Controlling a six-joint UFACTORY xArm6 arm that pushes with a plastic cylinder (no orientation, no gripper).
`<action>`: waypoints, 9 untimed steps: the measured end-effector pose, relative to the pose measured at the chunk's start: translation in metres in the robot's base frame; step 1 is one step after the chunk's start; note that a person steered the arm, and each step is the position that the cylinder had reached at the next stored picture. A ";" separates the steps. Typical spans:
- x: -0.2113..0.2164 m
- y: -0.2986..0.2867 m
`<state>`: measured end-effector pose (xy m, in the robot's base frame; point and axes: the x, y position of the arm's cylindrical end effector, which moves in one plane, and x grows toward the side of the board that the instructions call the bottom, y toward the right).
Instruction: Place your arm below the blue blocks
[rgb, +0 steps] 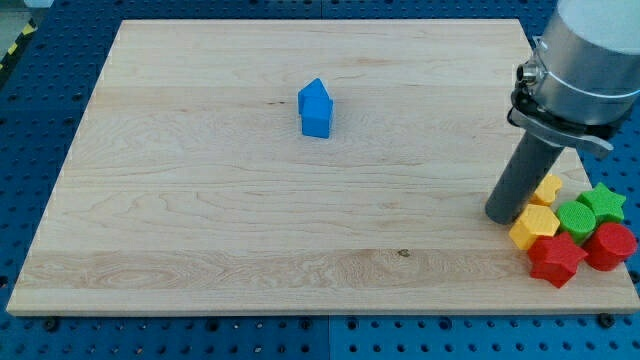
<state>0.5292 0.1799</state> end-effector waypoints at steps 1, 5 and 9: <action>-0.008 -0.010; -0.017 -0.045; -0.024 -0.114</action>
<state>0.5054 0.0663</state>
